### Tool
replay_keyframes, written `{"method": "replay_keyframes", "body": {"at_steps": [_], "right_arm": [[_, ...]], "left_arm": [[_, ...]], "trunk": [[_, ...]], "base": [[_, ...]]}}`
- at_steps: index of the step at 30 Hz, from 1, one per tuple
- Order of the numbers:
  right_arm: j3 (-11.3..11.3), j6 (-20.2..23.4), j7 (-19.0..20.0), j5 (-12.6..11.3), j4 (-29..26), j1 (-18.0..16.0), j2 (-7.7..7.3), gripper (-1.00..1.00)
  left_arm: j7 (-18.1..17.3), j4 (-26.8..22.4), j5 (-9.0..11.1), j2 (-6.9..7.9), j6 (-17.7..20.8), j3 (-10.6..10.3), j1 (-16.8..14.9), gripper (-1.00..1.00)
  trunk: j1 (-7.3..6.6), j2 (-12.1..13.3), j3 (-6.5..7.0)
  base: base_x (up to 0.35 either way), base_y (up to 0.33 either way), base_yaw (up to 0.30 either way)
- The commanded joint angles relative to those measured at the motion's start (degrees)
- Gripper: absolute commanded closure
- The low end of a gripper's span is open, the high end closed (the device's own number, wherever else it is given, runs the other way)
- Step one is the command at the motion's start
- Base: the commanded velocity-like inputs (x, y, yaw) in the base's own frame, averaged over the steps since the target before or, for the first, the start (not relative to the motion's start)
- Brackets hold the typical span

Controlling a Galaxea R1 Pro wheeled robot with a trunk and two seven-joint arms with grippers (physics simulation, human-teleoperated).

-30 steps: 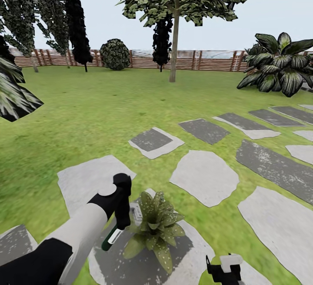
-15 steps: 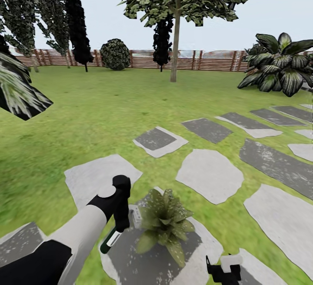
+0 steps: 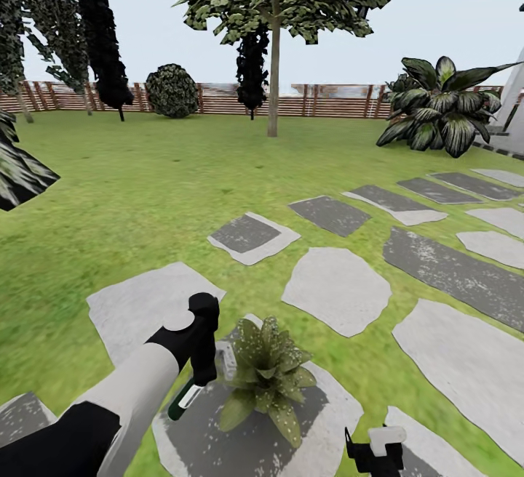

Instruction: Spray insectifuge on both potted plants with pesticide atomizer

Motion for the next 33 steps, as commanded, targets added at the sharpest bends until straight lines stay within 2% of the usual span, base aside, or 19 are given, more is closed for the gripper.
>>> {"method": "replay_keyframes", "body": {"at_steps": [1, 3, 4, 8, 11, 14, 16, 21, 23, 27, 29, 31, 33], "right_arm": [[-0.2, -0.2, -0.3, 0.6, 0.1, 0.0, 0.01, -1.00], [-0.2, -0.2, -0.3, 0.6, 0.1, 0.0, 0.01, -1.00], [-0.2, -0.2, -0.3, 0.6, 0.1, 0.0, 0.01, -1.00], [-0.2, -0.2, -0.3, 0.6, 0.1, 0.0, 0.01, -1.00], [-0.2, -0.2, -0.3, 0.6, 0.1, 0.0, 0.07, -1.00], [-0.2, -0.2, -0.3, 0.6, 0.1, 0.0, 0.05, -1.00], [-0.2, -0.2, -0.3, 0.6, 0.1, 0.0, 0.04, -1.00], [-0.2, -0.2, -0.3, 0.6, 0.1, 0.0, 0.04, -1.00], [-0.2, -0.2, -0.3, 0.6, 0.1, 0.0, 0.05, -1.00], [-0.2, -0.2, -0.3, 0.6, 0.1, 0.0, 0.06, -1.00], [-0.2, -0.2, -0.3, 0.6, 0.1, -0.1, 0.08, -1.00], [-0.2, -0.2, -0.3, 0.6, 0.1, 0.0, 0.04, -1.00], [-0.2, -0.2, -0.3, 0.6, 0.1, 0.0, 0.09, -1.00]], "left_arm": [[-0.3, 0.0, -0.4, 0.14, 0.6, 0.0, 0.0, 1.00], [0.0, 0.1, -0.4, 0.92, 0.6, 0.0, 0.1, 1.00], [0.8, 0.3, -0.4, 2.19, 0.7, 0.1, 0.2, 1.00], [3.7, 0.9, 0.2, 4.90, 0.8, 0.3, 1.2, 1.00], [4.5, 0.4, 0.2, 4.82, 2.6, 0.4, 1.4, 1.00], [4.9, 0.1, -0.2, 2.95, 4.7, -0.1, 1.3, 1.00], [5.0, 0.1, -0.4, 2.58, 4.9, -0.4, 1.3, 1.00], [5.1, 0.8, -0.5, 3.22, 5.0, -0.4, 1.5, 1.00], [5.1, 1.0, -0.5, 3.61, 5.0, -0.2, 3.0, 1.00], [9.8, 0.8, 0.3, 3.67, 5.0, 0.3, 6.5, 1.00], [10.4, 0.3, 1.7, 3.72, 5.0, 1.5, 6.8, 1.00], [10.9, 0.2, 3.2, 3.77, 4.7, 4.3, 6.9, 1.00], [11.1, 0.2, 4.1, 4.72, 4.4, 6.0, 7.0, 1.00]], "trunk": [[-0.01, 0.0, -0.05], [-0.01, 0.0, -0.05], [-0.01, 0.0, -0.05], [-0.01, 0.0, -0.05], [-0.01, 0.0, -0.05], [-0.01, 0.0, -0.05], [-0.01, 0.0, -0.05], [-0.01, 0.0, -0.05], [-0.01, 0.0, -0.05], [-0.01, 0.0, -0.05], [-0.01, 0.0, -0.05], [-0.01, 0.0, -0.05], [-0.01, 0.0, -0.05]], "base": [[0.000, 0.000, -0.003], [0.000, 0.000, -0.001], [0.000, 0.000, 0.000], [0.000, 0.000, 0.000], [0.000, 0.000, 0.000], [0.000, 0.000, 0.000], [0.000, 0.000, 0.000], [0.000, 0.000, 0.000], [0.000, 0.000, 0.000], [0.000, 0.000, 0.000], [0.000, 0.000, 0.000], [0.000, 0.000, 0.000], [0.000, 0.000, 0.000]]}}
